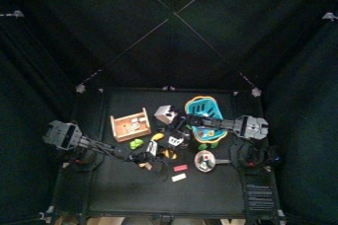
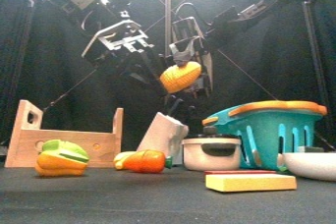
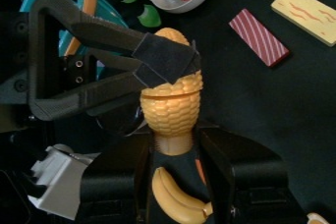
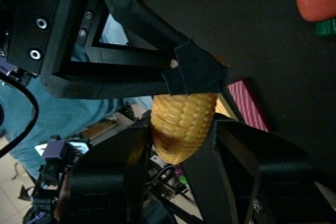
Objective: Assemble corn
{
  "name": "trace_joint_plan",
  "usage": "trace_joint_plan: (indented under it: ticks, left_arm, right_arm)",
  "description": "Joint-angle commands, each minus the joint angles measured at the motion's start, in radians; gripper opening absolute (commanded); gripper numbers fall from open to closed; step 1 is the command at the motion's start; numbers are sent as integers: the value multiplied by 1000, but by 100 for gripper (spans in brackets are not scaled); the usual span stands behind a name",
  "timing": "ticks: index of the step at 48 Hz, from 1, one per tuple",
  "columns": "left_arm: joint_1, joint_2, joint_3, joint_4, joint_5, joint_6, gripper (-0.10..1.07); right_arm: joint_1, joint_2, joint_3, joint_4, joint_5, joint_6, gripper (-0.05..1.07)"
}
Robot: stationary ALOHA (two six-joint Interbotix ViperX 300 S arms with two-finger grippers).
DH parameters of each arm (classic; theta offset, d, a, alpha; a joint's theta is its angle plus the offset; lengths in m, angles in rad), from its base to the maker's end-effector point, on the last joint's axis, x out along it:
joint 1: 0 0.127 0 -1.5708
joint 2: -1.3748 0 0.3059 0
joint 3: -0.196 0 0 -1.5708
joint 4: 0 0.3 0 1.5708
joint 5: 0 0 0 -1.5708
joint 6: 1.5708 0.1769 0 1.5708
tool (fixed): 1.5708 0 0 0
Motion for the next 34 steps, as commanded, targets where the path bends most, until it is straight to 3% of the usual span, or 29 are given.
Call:
trace_joint_plan:
  ticks: [1,23,34]
  left_arm:
    - [-20,-8,-40,11,-12,-3,63]
    - [-20,-6,-32,8,2,-5,63]
    - [-20,-6,-31,8,3,-5,63]
  right_arm:
    - [-28,-17,-48,5,-15,-14,68]
    - [-28,-21,-38,-67,-61,-6,69]
    - [-28,-32,-43,-67,-67,2,80]
